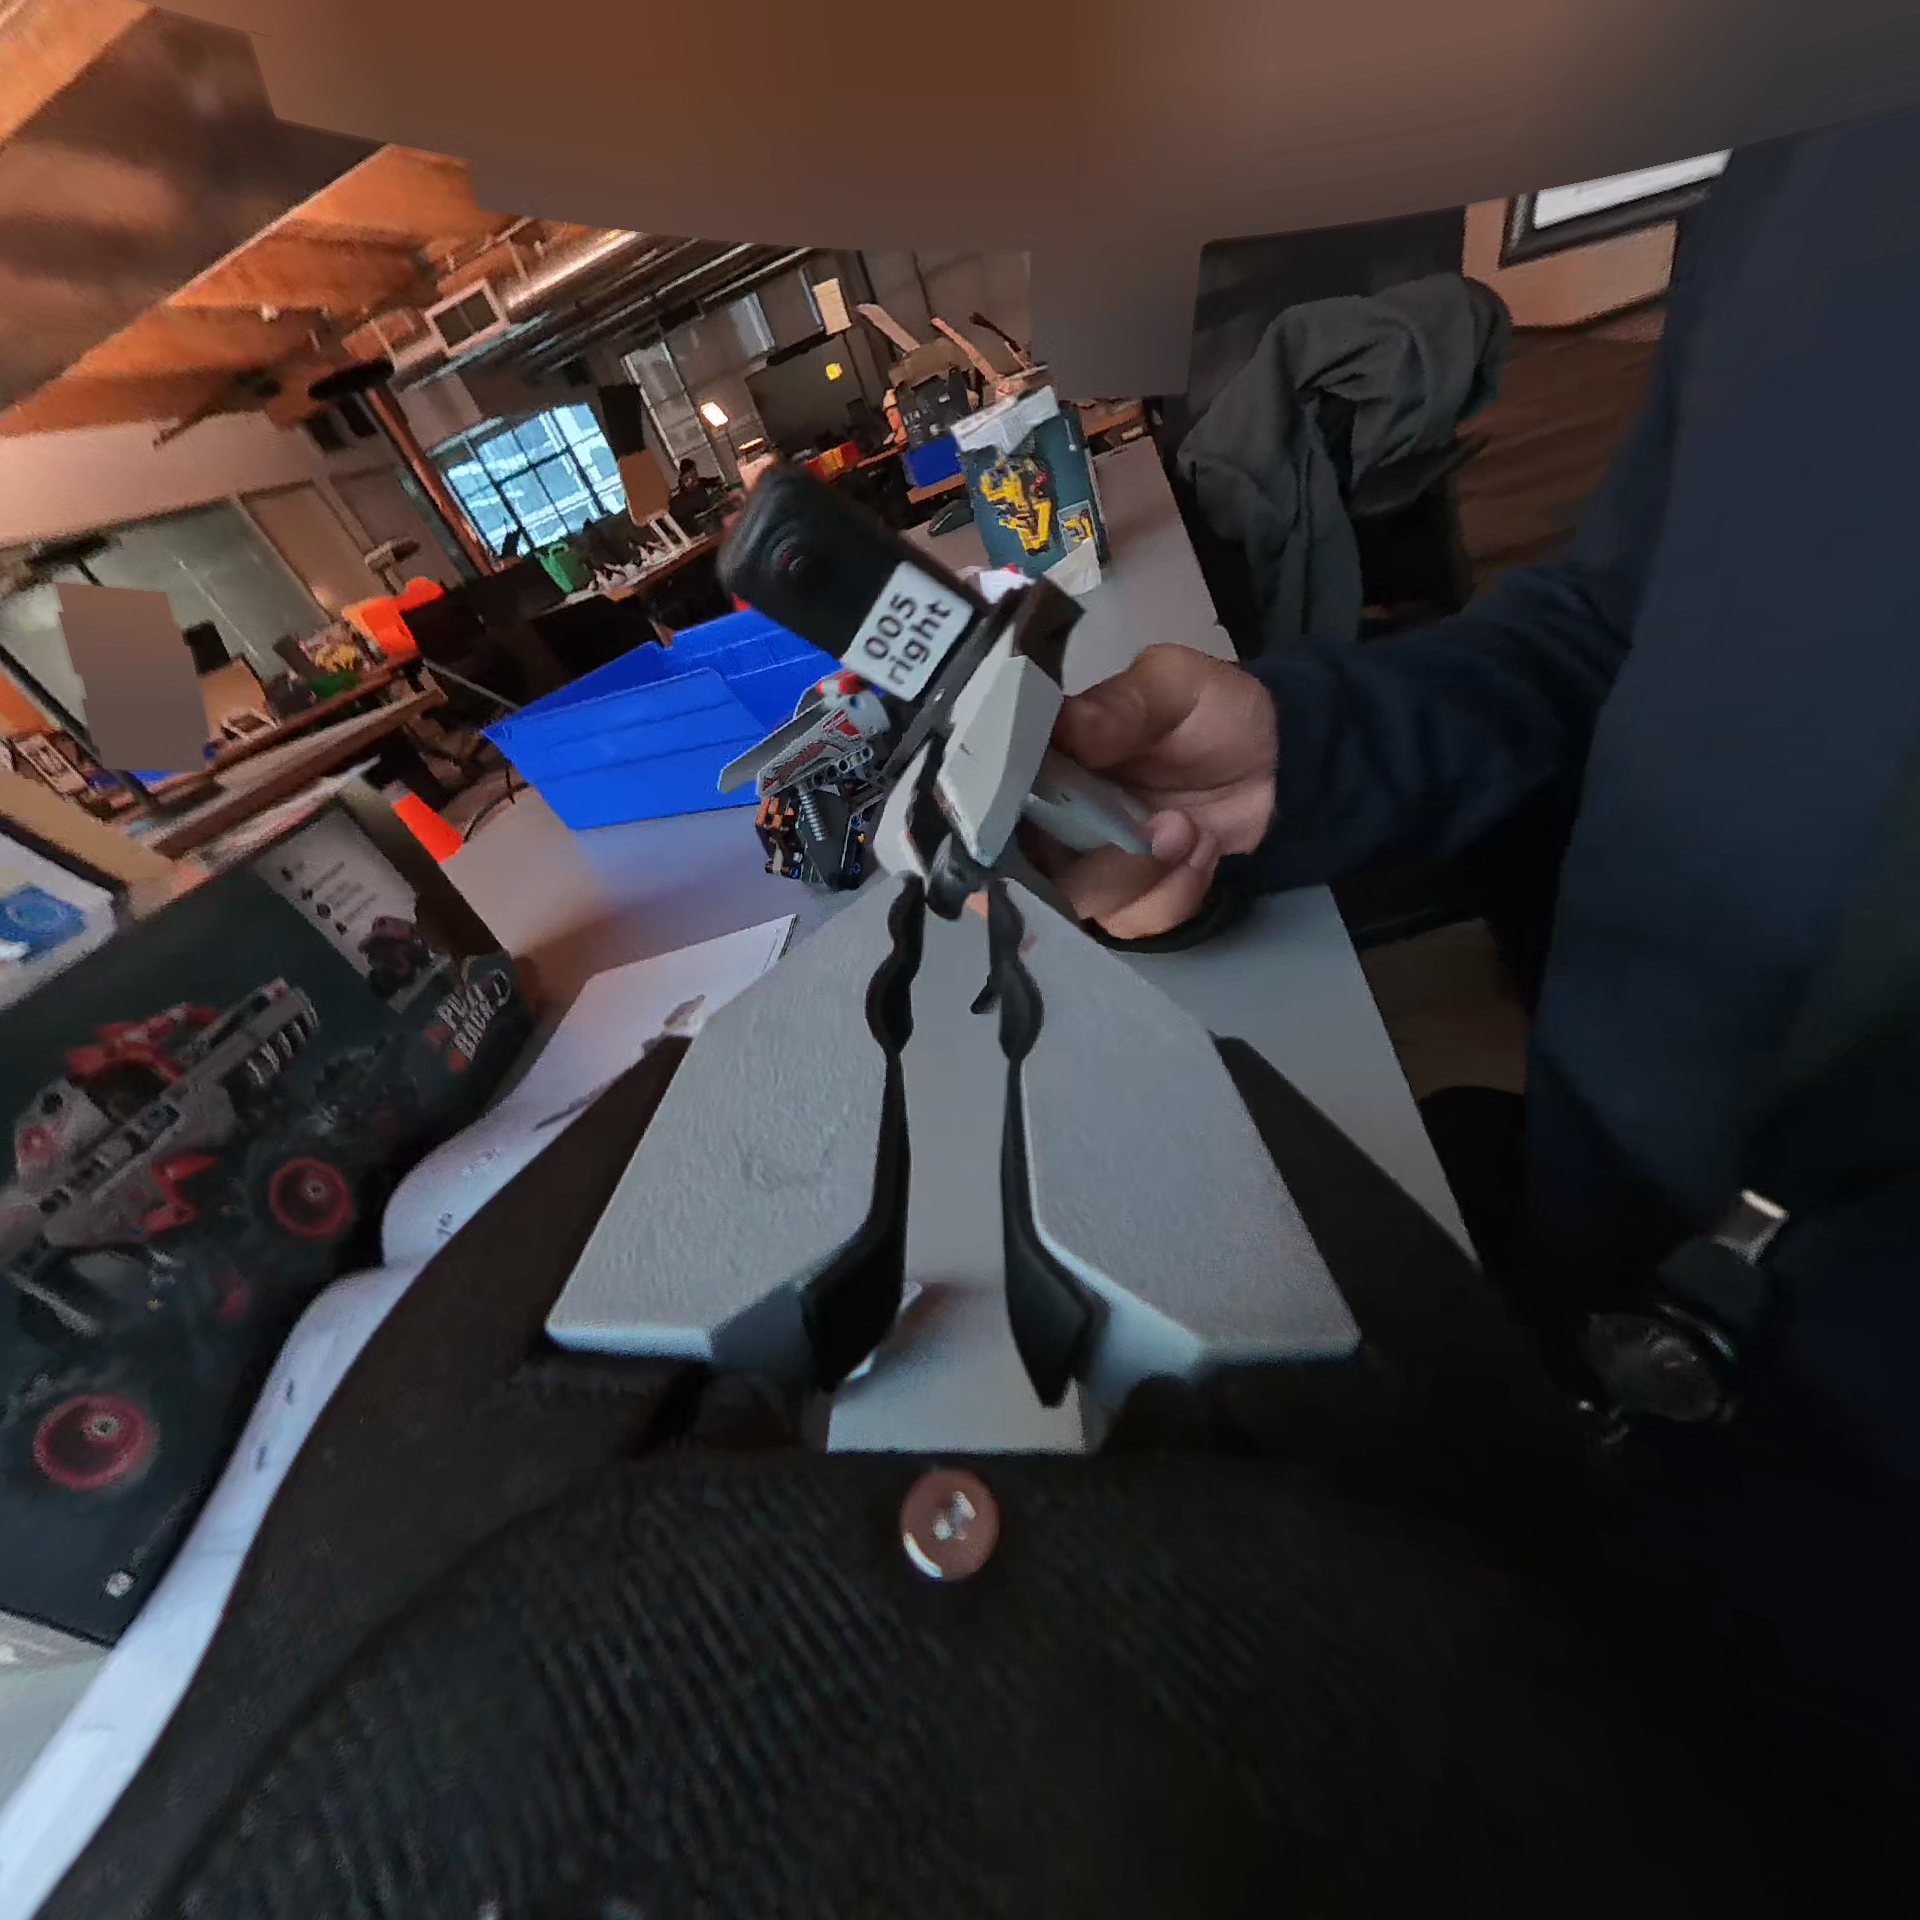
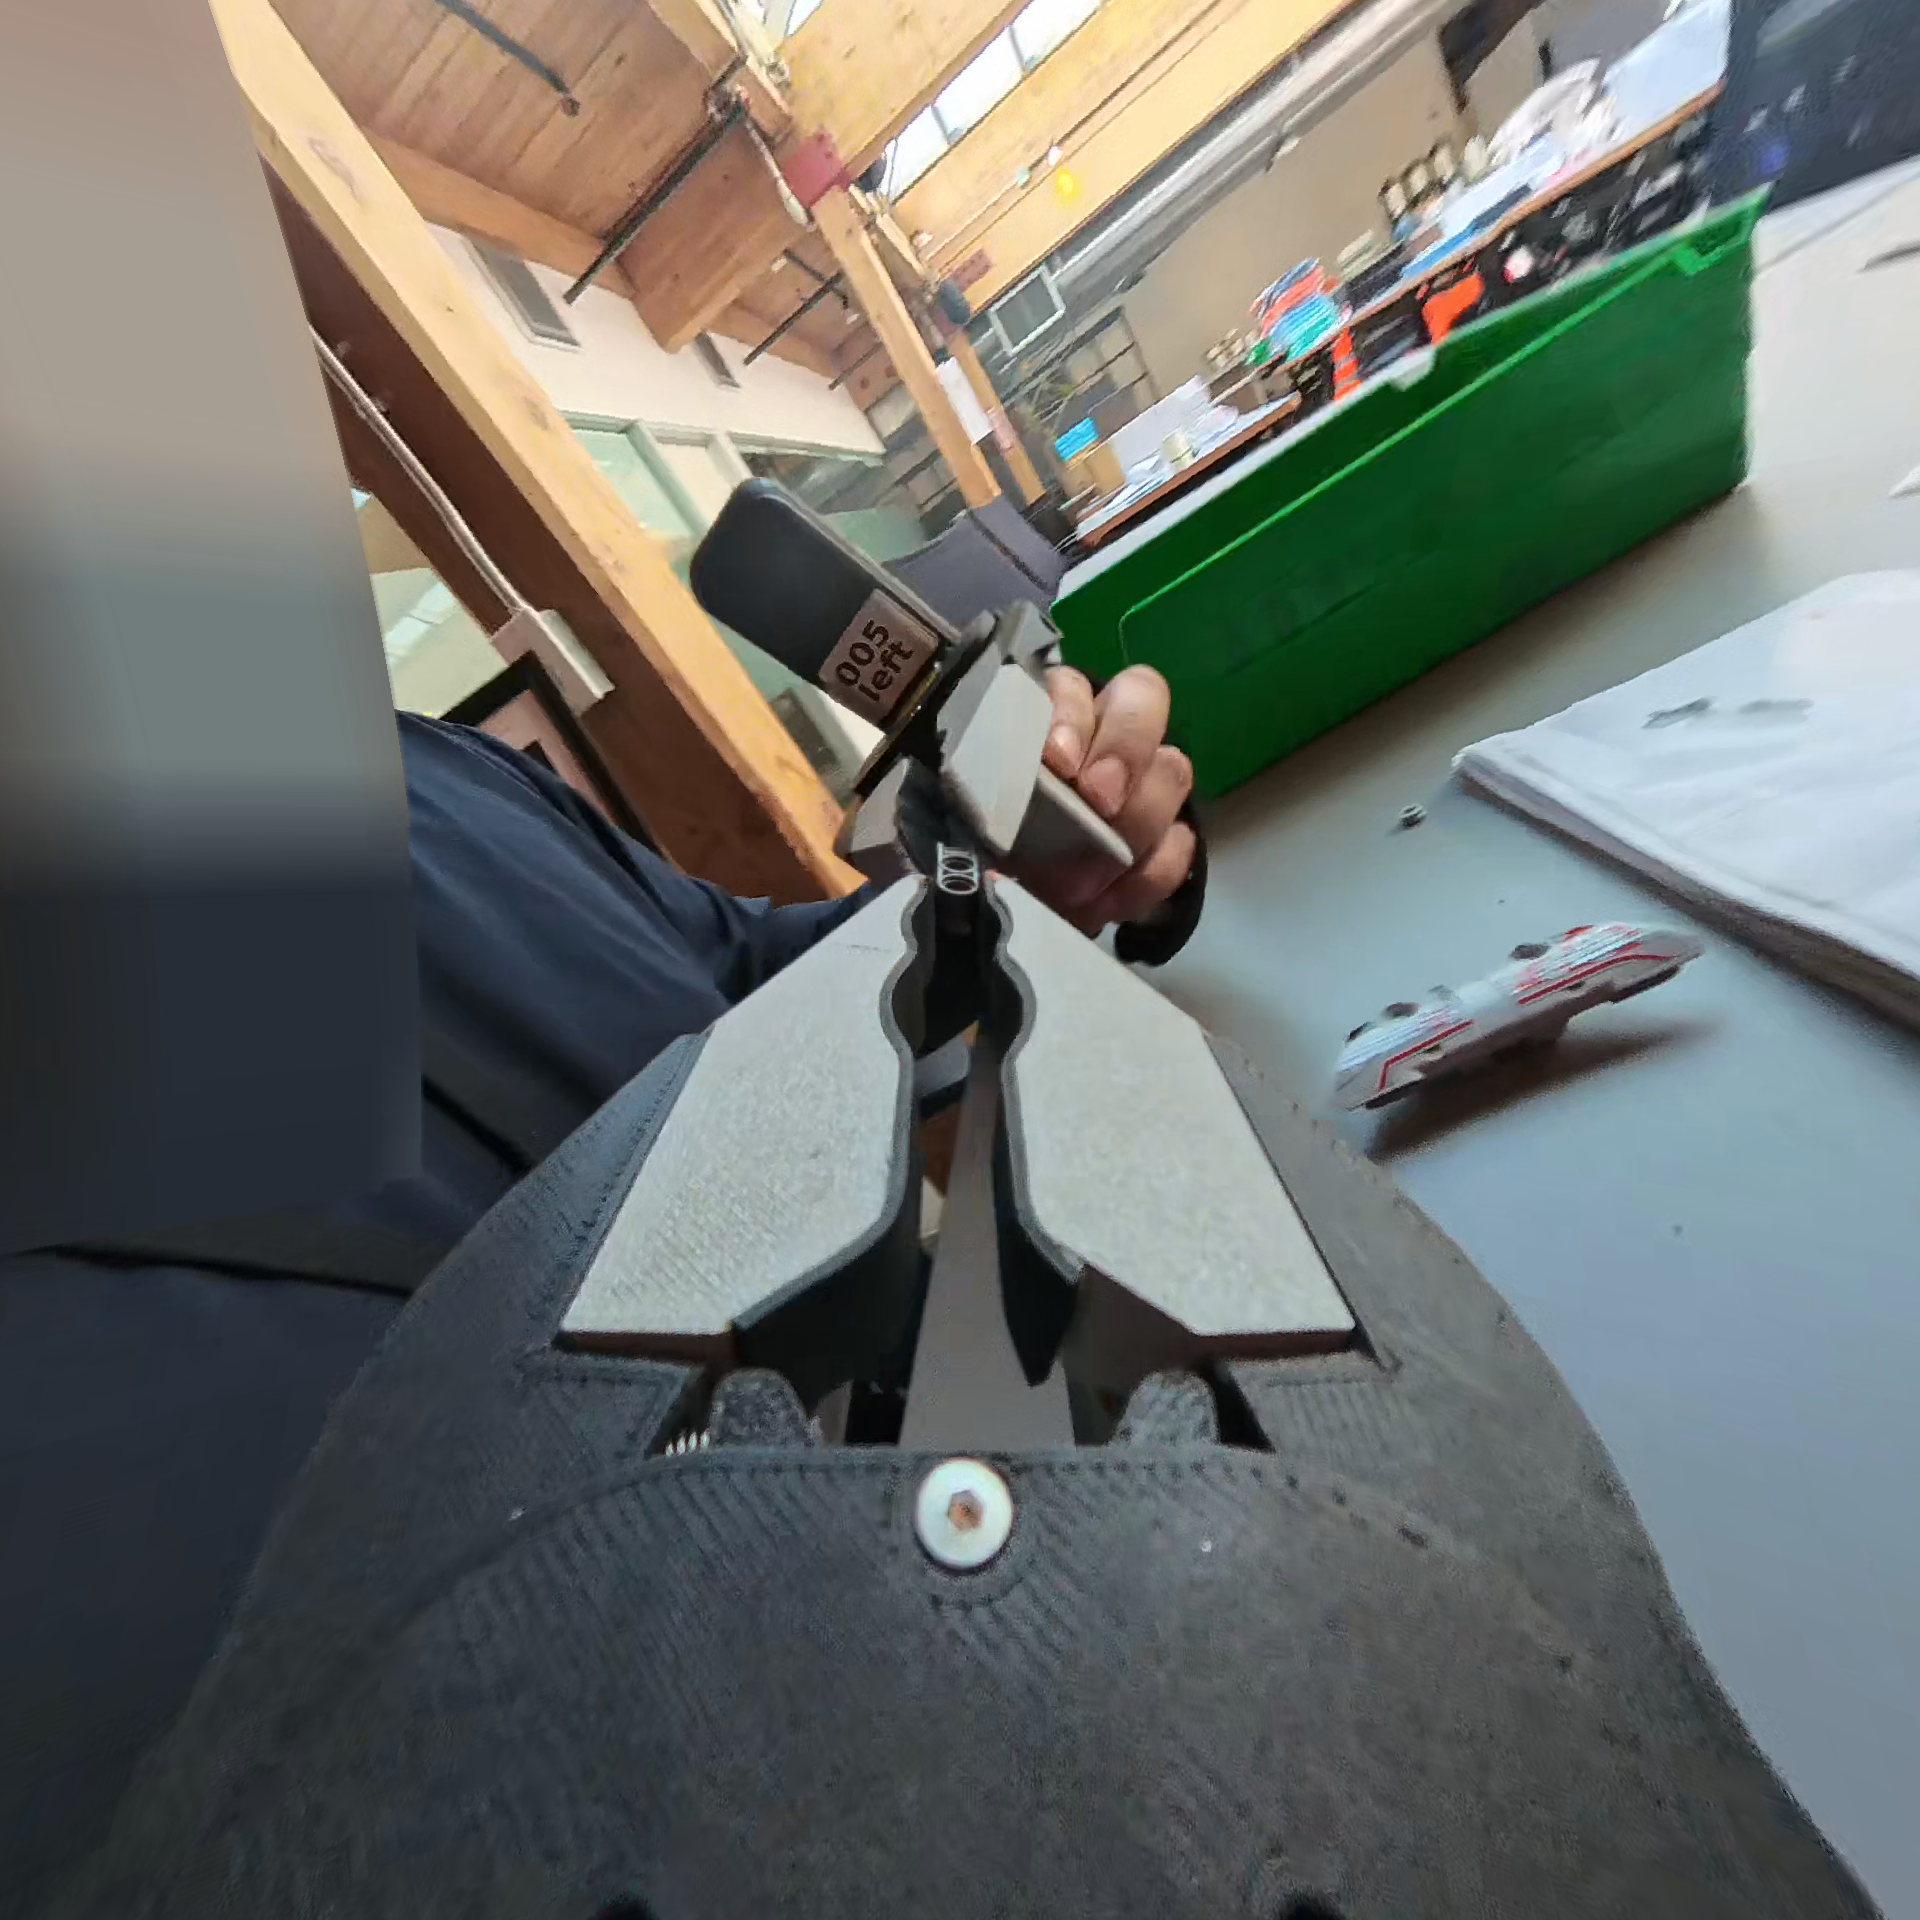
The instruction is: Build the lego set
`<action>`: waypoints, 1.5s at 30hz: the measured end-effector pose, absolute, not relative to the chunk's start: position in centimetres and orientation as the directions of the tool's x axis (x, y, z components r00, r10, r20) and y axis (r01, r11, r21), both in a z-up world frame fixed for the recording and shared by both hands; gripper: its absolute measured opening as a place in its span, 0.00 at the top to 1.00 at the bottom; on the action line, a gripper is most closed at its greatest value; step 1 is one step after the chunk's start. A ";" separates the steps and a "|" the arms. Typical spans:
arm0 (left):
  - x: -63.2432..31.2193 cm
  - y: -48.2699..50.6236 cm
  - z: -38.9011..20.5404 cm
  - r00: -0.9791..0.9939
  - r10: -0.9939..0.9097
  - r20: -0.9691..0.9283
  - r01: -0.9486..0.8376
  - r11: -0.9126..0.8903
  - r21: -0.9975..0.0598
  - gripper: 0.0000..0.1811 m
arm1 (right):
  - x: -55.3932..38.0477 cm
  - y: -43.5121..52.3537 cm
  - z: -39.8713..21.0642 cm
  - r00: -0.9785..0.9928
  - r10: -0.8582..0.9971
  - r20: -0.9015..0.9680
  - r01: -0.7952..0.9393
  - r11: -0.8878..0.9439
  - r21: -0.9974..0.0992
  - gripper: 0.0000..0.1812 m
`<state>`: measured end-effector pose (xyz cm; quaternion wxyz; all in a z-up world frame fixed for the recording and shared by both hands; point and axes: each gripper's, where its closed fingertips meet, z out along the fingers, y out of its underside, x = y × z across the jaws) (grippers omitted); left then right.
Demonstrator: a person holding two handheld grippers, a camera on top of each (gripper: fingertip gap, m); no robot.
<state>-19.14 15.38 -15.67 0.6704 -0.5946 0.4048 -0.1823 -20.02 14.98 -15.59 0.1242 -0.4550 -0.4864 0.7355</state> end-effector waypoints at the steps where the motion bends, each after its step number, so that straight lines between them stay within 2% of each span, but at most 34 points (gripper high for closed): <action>1: -19.4 15.6 -15.6 0.622 -0.733 -0.277 -0.199 0.194 -0.961 0.95 | -19.9 15.3 -15.3 -0.547 0.660 -0.515 0.219 -0.481 -0.849 0.98; 4: -19.4 15.9 -16.3 0.613 -0.786 -0.078 -0.086 0.032 -0.996 0.93 | -19.6 15.9 -14.8 -0.509 0.751 -0.421 0.122 -0.421 -0.899 0.98; 6: -18.7 15.8 -16.8 0.576 -0.817 0.020 -0.038 -0.051 -0.998 0.85 | -19.6 16.1 -15.0 -0.470 0.805 -0.362 0.082 -0.369 -0.926 0.98; 7: -18.5 15.8 -16.9 0.560 -0.827 0.044 -0.029 -0.073 -0.997 0.85 | -19.5 16.1 -15.2 -0.456 0.822 -0.341 0.075 -0.346 -0.935 0.98; 11: -18.4 15.8 -16.0 0.540 -0.839 0.071 0.024 -0.069 -0.997 0.87 | -19.1 15.9 -15.2 -0.444 0.851 -0.282 0.053 -0.289 -0.956 0.98; 15: -18.7 15.6 -15.3 0.488 -0.856 0.170 0.115 -0.130 -0.985 0.96 | -18.7 15.9 -15.3 -0.437 0.870 -0.227 0.043 -0.232 -0.972 0.98; 21: -18.3 15.8 -15.3 0.455 -0.861 0.229 0.129 -0.190 -0.973 0.93 | -18.6 15.9 -15.4 -0.423 0.884 -0.200 0.034 -0.205 -0.978 0.98; 27: -17.6 15.8 -15.5 0.441 -0.870 0.221 0.100 -0.198 -0.975 0.97 | -18.5 15.6 -15.5 -0.422 0.889 -0.180 0.034 -0.183 -0.983 0.98; 33: -17.6 15.8 -15.7 0.452 -0.865 0.218 0.052 -0.218 -0.974 0.97 | -18.5 15.4 -16.2 -0.416 0.898 -0.143 0.071 -0.125 -0.990 0.98; 35: -17.5 15.8 -16.2 0.437 -0.860 0.263 0.030 -0.278 -0.960 0.97 | -18.4 15.3 -16.9 -0.411 0.907 -0.087 0.111 -0.045 -0.993 0.97; 40: -17.7 15.1 -18.2 0.340 -0.843 0.417 -0.071 -0.465 -0.883 0.97 | -17.8 15.9 -17.6 -0.391 0.903 0.177 0.190 0.267 -0.945 0.77; 42: -17.8 14.9 -18.3 0.279 -0.817 0.505 -0.079 -0.543 -0.836 0.97 | -17.5 15.0 -17.8 -0.433 0.841 0.323 0.185 0.434 -0.882 0.77; 45: -18.0 14.4 -19.3 0.225 -0.790 0.571 -0.175 -0.609 -0.774 0.97 | -17.8 14.4 -18.6 -0.448 0.680 0.580 0.157 0.698 -0.698 0.81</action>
